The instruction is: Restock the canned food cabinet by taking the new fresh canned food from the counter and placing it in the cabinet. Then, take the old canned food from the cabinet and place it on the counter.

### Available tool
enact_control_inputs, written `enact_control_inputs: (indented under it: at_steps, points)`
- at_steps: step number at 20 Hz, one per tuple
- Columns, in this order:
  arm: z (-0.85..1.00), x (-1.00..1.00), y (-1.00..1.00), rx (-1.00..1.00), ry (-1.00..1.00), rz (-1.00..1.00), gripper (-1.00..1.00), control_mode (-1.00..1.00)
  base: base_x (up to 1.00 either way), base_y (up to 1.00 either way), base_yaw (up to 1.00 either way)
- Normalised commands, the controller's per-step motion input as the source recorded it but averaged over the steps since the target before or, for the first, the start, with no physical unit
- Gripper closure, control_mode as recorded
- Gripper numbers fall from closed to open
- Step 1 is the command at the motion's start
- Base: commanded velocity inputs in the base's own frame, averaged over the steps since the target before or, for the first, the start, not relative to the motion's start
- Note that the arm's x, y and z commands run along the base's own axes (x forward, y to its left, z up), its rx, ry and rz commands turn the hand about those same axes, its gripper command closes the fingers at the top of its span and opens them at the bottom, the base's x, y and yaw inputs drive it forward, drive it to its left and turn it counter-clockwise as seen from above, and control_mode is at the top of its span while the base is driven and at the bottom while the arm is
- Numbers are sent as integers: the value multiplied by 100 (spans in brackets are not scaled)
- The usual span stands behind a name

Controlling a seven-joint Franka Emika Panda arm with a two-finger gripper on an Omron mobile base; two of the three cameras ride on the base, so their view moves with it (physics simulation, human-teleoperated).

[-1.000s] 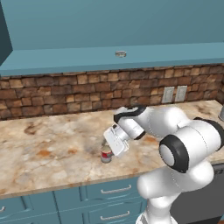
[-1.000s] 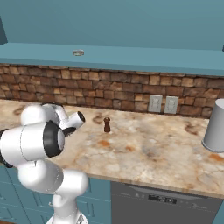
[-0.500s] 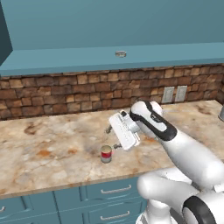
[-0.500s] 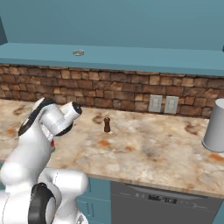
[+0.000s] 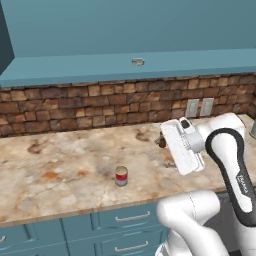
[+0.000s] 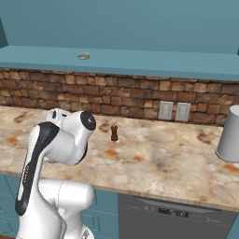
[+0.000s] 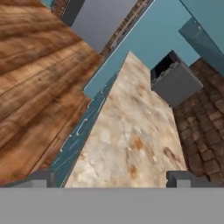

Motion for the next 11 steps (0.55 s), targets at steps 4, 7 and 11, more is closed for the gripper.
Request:
enact_control_inputs:
  at_steps: [4,7,11]
  points:
    - [98,-100,-100,19,-21,-3,-100,-100,0,0,0]
    - [28,-100,-100,27,-7,-8,-100,-100,0,0,0]
    - [0,-19,-26,2,-4,-10,-100,-100,0,0,0]
